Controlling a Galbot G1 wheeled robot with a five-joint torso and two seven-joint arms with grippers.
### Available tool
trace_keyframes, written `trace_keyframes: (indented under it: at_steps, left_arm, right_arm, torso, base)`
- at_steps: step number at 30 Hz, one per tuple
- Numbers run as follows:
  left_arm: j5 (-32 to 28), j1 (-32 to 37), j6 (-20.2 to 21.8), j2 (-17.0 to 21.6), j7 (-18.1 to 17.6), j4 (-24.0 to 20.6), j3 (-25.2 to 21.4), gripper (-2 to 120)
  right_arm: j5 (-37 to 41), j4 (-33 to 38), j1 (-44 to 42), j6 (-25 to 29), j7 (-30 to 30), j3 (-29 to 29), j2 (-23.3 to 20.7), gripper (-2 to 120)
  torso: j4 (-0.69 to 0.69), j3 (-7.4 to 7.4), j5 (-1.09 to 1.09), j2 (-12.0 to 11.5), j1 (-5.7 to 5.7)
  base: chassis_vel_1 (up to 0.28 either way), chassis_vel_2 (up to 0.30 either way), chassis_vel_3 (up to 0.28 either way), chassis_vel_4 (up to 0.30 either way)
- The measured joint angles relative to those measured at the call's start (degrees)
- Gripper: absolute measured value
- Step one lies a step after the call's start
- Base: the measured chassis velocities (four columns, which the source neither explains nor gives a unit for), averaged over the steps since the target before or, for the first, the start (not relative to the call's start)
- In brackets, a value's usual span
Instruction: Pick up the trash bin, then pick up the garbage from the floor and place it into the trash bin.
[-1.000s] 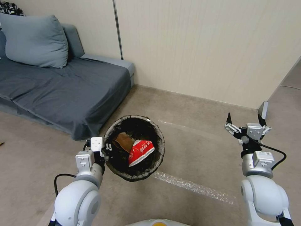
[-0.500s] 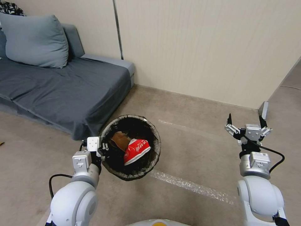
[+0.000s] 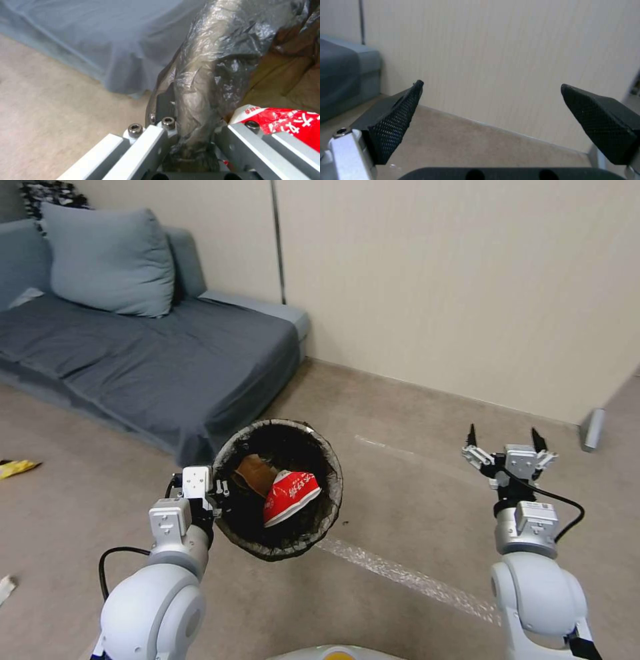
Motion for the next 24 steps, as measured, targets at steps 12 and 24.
trace_keyframes:
  at_steps: [12,24]
  left_arm:
    - [0.3,0.3,0.1,0.3,0.1,-0.1,-0.3,0]
    - [0.4,0.4,0.2,0.4,0.2,0.1,-0.8,0]
  right_arm:
    - [-0.3,2.6,-5.0,1.6,-0.1,0.3,-0.3,100]
    - [0.7,2.7,-9.0,3.9,-0.1,0.6,-0.1,100]
  torso:
    - [0.0,0.0,0.0,0.0,0.0]
    - [-0.01,0.0,0.0,0.0,0.0]
  base:
    - [0.104,0.106,0.106,0.097]
    - [0.094,0.093,0.101,0.092]
